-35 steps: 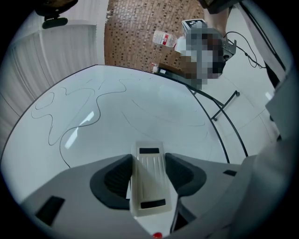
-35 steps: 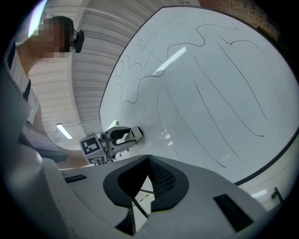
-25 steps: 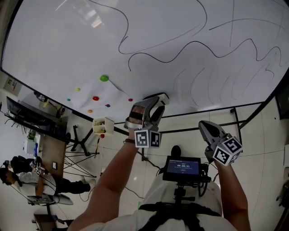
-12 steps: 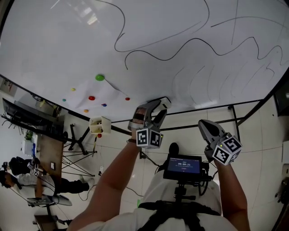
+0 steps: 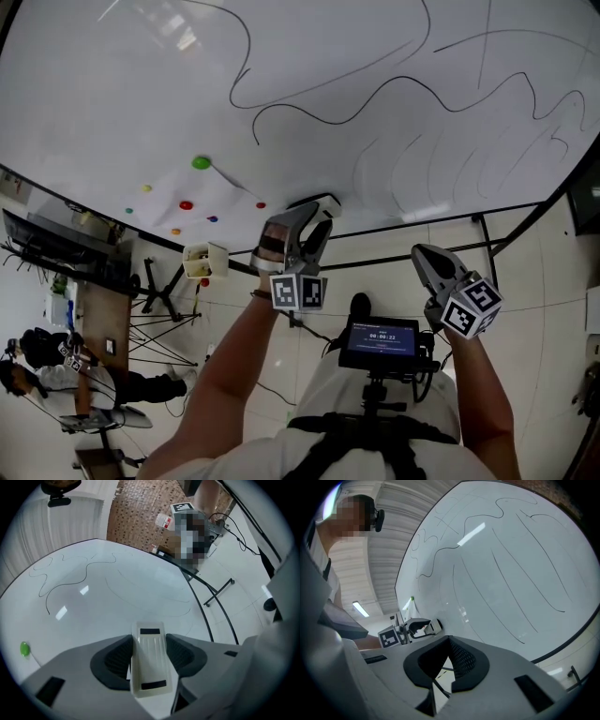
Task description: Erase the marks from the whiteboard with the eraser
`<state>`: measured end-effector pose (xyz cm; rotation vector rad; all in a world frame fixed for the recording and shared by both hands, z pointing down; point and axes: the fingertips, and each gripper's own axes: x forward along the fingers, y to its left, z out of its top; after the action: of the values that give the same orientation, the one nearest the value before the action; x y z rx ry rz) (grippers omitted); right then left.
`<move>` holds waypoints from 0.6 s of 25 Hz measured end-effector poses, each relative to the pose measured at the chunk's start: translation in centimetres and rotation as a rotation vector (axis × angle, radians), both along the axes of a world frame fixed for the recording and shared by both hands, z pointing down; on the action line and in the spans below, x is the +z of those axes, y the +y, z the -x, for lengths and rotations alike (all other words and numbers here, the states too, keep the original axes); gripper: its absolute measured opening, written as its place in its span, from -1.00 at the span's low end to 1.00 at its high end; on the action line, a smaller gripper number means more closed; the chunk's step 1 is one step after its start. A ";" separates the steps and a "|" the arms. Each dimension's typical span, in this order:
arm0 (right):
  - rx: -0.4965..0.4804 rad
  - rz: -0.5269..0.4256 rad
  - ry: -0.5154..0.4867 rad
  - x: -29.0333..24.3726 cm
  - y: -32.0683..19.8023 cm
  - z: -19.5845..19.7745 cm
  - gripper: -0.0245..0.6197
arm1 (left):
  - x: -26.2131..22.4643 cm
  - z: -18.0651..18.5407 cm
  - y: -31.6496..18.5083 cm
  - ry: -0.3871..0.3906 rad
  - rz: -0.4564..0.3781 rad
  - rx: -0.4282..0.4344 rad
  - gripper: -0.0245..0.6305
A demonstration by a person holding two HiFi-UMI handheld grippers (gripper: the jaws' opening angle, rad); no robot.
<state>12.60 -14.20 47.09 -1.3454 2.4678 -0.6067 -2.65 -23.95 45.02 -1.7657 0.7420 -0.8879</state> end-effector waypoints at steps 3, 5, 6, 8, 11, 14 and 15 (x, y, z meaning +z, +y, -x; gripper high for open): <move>-0.002 0.010 0.001 0.2 0.3 0.1 -0.87 | 0.7 -0.2 0.1 0.058 0.037 -0.014 -0.18; 0.002 0.014 0.010 0.3 0.2 -0.4 -0.87 | 1.7 -0.5 0.2 0.087 0.079 -0.019 -0.18; 0.006 0.012 0.013 0.3 0.0 -0.6 -0.87 | 2.3 -0.7 0.0 0.090 0.092 -0.018 -0.18; 0.012 0.004 0.013 0.1 -0.4 -0.8 -0.87 | 3.1 -0.8 -0.5 0.092 0.098 -0.015 -0.17; 0.016 0.009 0.014 0.4 -0.2 -0.7 -0.87 | 3.4 -0.6 -0.5 0.114 0.104 -0.020 -0.17; 0.015 0.026 0.013 1.0 -0.2 -0.6 -0.87 | 3.7 -0.8 -0.4 0.164 0.143 -0.025 -0.17; 0.013 0.029 0.013 1.1 -0.2 -0.5 -0.87 | 3.8 -0.9 -0.4 0.183 0.156 -0.027 -0.16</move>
<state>13.14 -14.36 48.17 -1.3800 2.4674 -0.6349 -1.72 -24.31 48.78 -1.9991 0.8341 -0.8282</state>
